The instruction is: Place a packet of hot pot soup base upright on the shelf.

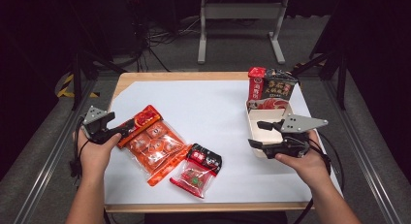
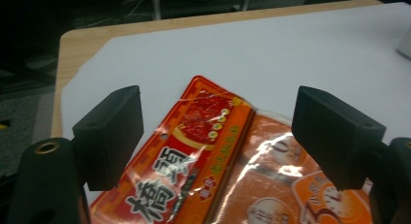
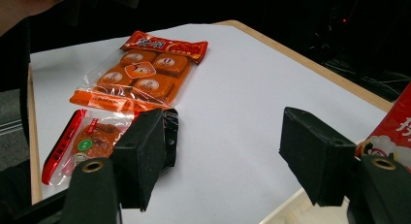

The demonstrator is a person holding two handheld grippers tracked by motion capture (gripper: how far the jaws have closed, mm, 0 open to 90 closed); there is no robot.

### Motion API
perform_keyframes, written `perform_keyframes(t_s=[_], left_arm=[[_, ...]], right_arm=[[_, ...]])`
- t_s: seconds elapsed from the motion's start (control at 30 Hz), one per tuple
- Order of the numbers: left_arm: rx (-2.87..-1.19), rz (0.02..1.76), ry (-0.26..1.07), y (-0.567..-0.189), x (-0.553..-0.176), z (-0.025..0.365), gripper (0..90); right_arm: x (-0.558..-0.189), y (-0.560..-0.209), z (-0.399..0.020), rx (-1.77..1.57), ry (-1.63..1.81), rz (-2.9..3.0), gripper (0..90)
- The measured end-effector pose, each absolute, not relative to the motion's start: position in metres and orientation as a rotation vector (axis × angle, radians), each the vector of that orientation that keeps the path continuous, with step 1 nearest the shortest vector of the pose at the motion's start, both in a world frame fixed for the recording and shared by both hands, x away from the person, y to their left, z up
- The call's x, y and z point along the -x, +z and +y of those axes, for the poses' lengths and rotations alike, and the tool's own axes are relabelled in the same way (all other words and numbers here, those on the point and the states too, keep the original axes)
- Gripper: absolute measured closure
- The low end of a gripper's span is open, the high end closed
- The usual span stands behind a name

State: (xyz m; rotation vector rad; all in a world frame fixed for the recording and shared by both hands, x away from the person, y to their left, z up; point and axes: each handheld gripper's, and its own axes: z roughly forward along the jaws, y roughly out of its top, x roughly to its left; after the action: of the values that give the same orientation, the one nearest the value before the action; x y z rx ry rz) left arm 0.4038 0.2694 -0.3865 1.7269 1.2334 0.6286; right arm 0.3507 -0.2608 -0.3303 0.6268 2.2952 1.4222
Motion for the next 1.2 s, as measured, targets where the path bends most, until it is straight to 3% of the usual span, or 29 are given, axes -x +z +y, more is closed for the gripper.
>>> perform_keyframes(t_s=[0.5, 1.2], left_arm=[[-1.701, 1.313, 0.623, -0.42, -0.421, 0.288, 19.5], [-1.669, 1.552, 0.47, -0.443, -0.425, 0.306, 16.2]], right_arm=[[-0.351, -0.336, -0.262, -0.632, 1.409, 2.288, 33.2], [-0.352, -0.338, -0.26, -0.612, 1.403, 2.286, 33.3]])
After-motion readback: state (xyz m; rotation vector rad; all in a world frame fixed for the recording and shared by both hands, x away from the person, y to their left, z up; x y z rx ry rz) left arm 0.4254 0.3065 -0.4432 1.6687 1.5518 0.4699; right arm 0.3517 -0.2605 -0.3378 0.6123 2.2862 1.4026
